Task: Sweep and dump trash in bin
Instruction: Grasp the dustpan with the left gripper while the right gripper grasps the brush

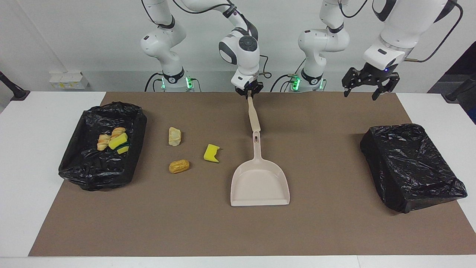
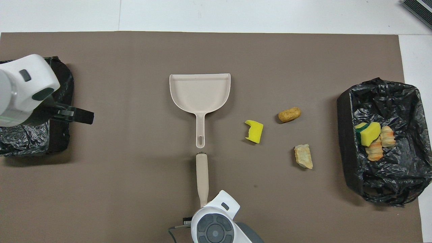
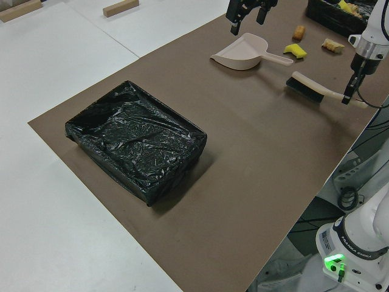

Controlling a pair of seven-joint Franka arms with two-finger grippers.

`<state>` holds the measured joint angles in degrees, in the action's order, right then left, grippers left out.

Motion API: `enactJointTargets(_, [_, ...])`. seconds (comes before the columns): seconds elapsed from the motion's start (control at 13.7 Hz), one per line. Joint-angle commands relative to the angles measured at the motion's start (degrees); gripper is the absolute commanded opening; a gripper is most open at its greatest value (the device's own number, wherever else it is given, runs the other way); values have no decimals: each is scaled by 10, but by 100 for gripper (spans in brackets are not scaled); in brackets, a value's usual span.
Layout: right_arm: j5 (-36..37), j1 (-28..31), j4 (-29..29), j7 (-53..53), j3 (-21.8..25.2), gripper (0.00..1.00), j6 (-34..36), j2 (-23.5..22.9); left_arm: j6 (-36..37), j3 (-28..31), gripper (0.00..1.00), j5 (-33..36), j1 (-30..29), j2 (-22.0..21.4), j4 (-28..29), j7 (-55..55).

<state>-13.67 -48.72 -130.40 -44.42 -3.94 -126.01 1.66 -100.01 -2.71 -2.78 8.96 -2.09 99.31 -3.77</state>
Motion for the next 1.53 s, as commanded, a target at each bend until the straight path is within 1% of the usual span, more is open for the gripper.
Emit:
enactJointTargets(0.0, [-13,59,6,-3,-1,0,111,98,-69,10,100,-13,31,16,37,-6])
enactJointTargets(0.07, [-13,79,10,3,0,0,157,121,-90,10,100,-33,31,21,41,-7])
enactJointTargets(0.15, [-13,94,11,9,1,0,182,139,-105,10,100,-48,32,31,42,-7])
enactJointTargets(0.22, [-12,112,11,20,3,0,201,157,-122,10,100,-49,39,43,42,-5])
enactJointTargets(0.36, [1,170,16,70,5,0,247,184,-160,10,100,-51,61,69,42,16])
enactJointTargets(0.51, [61,236,10,111,3,0,263,187,-191,10,100,-51,104,97,43,66])
enactJointTargets(0.66, [105,307,9,174,3,0,258,177,-240,10,100,-51,148,128,47,124])
enactJointTargets(0.8, [146,373,6,243,3,0,255,165,-258,10,100,-50,180,142,52,175])
enactJointTargets(0.87, [165,394,3,260,2,0,253,156,-266,11,100,-44,200,146,65,193])
enactJointTargets(0.95, [184,403,2,267,2,0,250,144,-288,11,100,-44,213,149,76,203])
enactJointTargets(1.02, [201,404,2,268,2,0,241,134,-311,12,100,-42,230,163,85,224])
enactJointTargets(1.17, [207,405,-2,269,2,0,220,112,-330,12,100,-29,245,171,96,273])
enactJointTargets(1.24, [210,402,-6,268,2,0,218,103,-330,12,95,-18,263,169,106,296])
enactJointTargets(1.31, [219,402,-7,267,1,0,213,94,-331,12,88,-12,270,168,112,313])
enactJointTargets(1.38, [229,402,-7,268,1,0,209,89,-333,12,86,-12,272,169,113,321])
enactJointTargets(1.46, [237,403,-7,268,1,0,198,84,-338,12,81,-12,272,170,113,327])
